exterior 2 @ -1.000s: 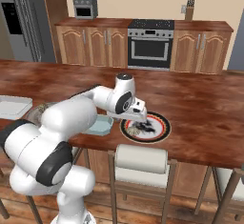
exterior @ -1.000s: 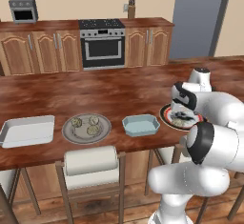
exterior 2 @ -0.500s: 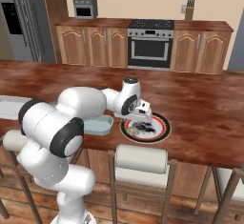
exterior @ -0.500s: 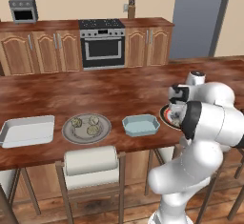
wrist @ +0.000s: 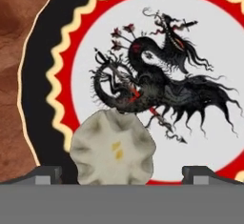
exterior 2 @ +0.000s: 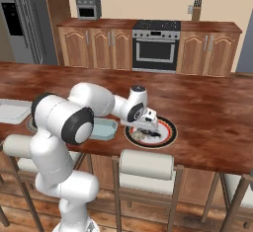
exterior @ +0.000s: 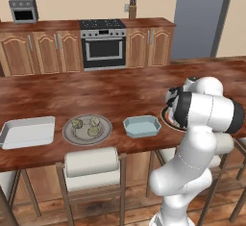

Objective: Place two dumplings into each of the tupperware containers and then place the containers in the fridge.

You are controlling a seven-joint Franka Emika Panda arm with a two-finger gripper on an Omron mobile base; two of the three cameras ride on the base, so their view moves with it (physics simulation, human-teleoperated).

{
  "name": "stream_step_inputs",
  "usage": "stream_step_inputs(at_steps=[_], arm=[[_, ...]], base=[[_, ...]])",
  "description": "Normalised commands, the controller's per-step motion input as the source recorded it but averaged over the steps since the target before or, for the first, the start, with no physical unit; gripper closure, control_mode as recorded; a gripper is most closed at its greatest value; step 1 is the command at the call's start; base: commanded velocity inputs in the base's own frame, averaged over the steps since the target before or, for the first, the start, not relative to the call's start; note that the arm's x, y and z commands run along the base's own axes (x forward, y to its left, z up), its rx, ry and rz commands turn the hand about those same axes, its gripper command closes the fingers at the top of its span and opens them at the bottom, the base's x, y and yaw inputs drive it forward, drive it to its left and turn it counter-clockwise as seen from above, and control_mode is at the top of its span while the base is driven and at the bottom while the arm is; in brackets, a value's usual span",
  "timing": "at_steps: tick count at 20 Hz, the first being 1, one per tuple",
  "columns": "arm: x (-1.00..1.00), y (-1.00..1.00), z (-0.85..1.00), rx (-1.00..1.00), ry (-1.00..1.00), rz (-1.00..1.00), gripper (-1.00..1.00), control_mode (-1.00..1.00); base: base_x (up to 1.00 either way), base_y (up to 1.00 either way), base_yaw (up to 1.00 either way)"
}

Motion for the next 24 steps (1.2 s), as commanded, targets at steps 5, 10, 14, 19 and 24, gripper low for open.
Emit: stream_step_inputs(at_steps=[5, 10, 14, 19, 24], arm=[[-0.18, 0.00, -0.12, 0.00, 0.01, 0.00, -1.00, -1.00], [-0.20, 0.16, -0.07, 0.00, 0.00, 0.00, -1.00, -1.00], [0.02, 0.10, -0.01, 0.00, 0.00, 0.00, -1.00, -1.00], [0.24, -0.01, 0.00, 0.01, 0.01, 0.00, -1.00, -1.00], [0.13, 0.00, -0.11, 0.00, 0.03, 0.00, -1.00, -1.00]], base=[[0.00, 0.00, 0.00], [0.00, 0.00, 0.00], [0.00, 0.00, 0.00], [0.00, 0.00, 0.00], [0.00, 0.00, 0.00]])
